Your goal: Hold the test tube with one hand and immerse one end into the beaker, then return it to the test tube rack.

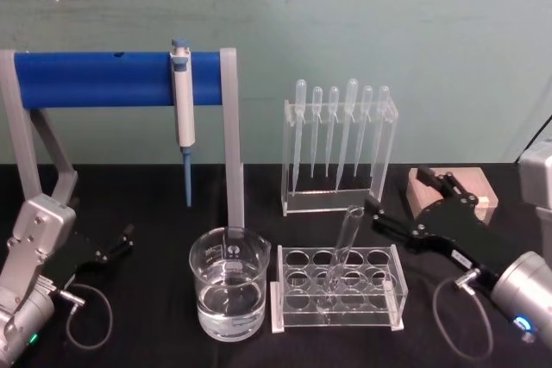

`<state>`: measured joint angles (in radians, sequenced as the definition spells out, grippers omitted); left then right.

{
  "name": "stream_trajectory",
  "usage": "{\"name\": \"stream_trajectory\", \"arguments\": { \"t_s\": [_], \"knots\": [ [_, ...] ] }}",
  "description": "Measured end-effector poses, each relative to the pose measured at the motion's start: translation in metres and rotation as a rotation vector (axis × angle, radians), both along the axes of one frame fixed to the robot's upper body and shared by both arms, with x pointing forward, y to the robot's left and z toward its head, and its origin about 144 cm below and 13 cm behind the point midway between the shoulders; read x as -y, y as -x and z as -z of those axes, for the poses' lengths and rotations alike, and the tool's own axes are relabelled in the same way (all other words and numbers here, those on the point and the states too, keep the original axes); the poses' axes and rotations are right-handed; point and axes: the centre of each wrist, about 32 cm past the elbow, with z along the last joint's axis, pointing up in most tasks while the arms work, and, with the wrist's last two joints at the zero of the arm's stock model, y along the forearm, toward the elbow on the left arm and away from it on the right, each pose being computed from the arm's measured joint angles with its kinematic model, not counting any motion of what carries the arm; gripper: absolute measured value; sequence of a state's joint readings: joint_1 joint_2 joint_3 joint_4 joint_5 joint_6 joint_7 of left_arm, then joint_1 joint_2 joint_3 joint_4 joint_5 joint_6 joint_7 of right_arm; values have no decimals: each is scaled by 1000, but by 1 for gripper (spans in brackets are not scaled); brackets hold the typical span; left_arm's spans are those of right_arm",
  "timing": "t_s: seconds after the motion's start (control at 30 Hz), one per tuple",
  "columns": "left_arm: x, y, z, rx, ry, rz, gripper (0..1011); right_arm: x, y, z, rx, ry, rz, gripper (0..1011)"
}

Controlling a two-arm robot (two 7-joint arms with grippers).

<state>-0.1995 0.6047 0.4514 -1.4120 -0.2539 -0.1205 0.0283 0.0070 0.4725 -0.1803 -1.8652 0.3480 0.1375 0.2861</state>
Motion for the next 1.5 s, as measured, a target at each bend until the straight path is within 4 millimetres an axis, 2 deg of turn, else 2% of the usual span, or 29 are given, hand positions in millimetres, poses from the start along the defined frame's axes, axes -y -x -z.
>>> {"name": "stream_trajectory", "arguments": {
  "t_s": [0.47,0.97,1.5],
  "knots": [
    [0,0,0,0,0,0,1000,20,9,0,9,-1,94,1004],
    [0,0,0,0,0,0,1000,27,8,35,-81,36,235,1004],
    [0,0,0,0,0,0,1000,18,5,62,-111,152,394,1004]
  ]
}}
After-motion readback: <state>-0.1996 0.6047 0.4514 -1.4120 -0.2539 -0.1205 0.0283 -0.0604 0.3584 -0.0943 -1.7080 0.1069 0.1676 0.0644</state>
